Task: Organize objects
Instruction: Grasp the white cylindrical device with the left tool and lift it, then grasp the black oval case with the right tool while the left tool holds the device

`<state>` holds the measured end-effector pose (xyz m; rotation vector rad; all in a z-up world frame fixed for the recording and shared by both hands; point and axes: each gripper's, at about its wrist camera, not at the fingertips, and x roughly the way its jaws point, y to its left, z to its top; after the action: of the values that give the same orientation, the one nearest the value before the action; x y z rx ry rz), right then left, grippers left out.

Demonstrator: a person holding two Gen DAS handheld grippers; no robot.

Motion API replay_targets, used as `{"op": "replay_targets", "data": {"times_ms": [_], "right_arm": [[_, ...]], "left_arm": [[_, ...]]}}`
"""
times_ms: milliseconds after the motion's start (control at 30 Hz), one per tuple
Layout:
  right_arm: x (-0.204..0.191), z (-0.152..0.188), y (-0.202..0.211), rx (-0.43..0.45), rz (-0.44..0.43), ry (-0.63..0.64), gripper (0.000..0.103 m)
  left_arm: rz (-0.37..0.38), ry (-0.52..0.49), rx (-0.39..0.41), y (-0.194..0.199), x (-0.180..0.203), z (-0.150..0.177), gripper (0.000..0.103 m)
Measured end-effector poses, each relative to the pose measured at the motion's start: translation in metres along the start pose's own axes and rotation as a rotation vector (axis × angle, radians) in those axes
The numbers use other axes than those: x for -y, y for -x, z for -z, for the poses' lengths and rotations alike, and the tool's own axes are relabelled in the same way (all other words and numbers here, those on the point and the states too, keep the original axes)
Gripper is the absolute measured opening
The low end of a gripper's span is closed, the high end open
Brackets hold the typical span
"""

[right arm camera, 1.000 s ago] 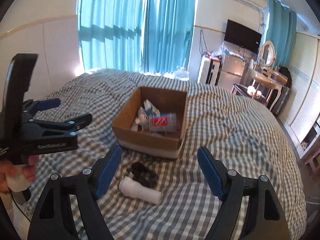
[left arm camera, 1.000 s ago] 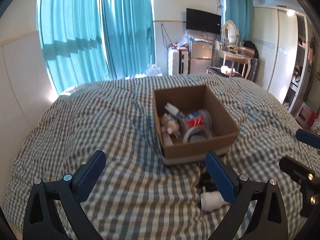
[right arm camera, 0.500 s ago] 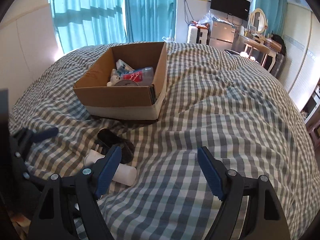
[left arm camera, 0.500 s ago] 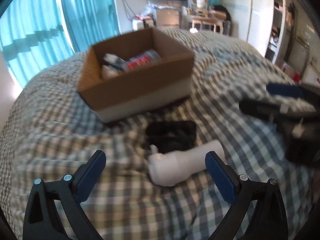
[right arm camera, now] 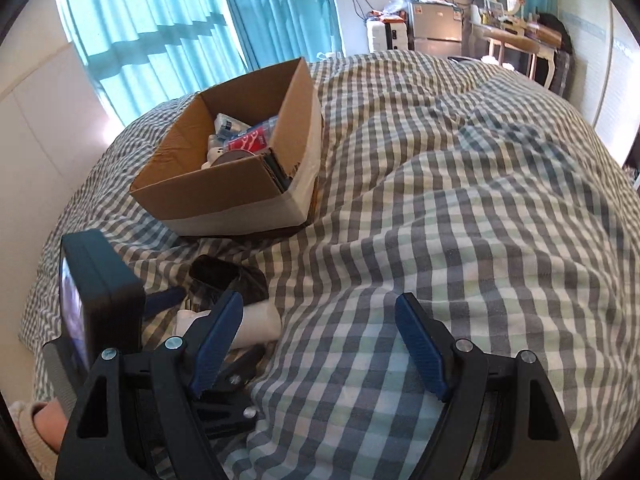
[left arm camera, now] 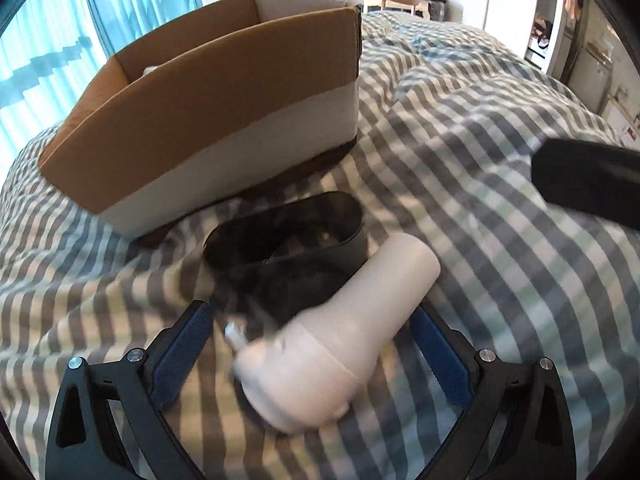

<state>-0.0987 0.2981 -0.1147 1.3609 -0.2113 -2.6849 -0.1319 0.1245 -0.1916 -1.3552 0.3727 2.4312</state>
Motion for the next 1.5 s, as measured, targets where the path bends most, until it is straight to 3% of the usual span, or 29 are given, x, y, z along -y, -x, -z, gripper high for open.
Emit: {"op": "replay_targets", "data": {"times_ms": [67, 267, 500, 633, 833, 1000, 1200, 1500], "right_arm": [[0.001, 0.001, 0.0, -0.002, -0.002, -0.005, 0.078], [0.001, 0.003, 0.004, 0.005, 0.012, -0.011, 0.078], [-0.003, 0.006, 0.017, 0.028, 0.055, -0.006, 0.078], [-0.014, 0.005, 0.021, 0.038, 0.076, 0.027, 0.078], [-0.046, -0.002, 0.004, 0.02, 0.07, 0.136, 0.078], [-0.072, -0.012, -0.027, -0.03, 0.056, 0.199, 0.078], [-0.093, -0.013, -0.066, -0.085, 0.061, 0.194, 0.082], [-0.106, -0.009, -0.115, -0.162, 0.118, 0.204, 0.082]], "left_arm": [[0.047, 0.002, -0.009, -0.004, 0.0, -0.001, 0.084], [0.074, 0.029, -0.011, 0.009, -0.008, 0.004, 0.066], [0.121, 0.091, 0.082, 0.067, -0.032, 0.01, 0.066], [0.088, 0.154, 0.141, 0.099, -0.057, 0.01, 0.066], [-0.022, 0.222, 0.185, 0.119, -0.096, 0.001, 0.066], [-0.087, 0.253, 0.203, 0.119, -0.117, 0.0, 0.066], [-0.119, 0.278, 0.163, 0.101, -0.13, -0.002, 0.066], [-0.095, 0.299, 0.121, 0.073, -0.137, -0.002, 0.066]]}}
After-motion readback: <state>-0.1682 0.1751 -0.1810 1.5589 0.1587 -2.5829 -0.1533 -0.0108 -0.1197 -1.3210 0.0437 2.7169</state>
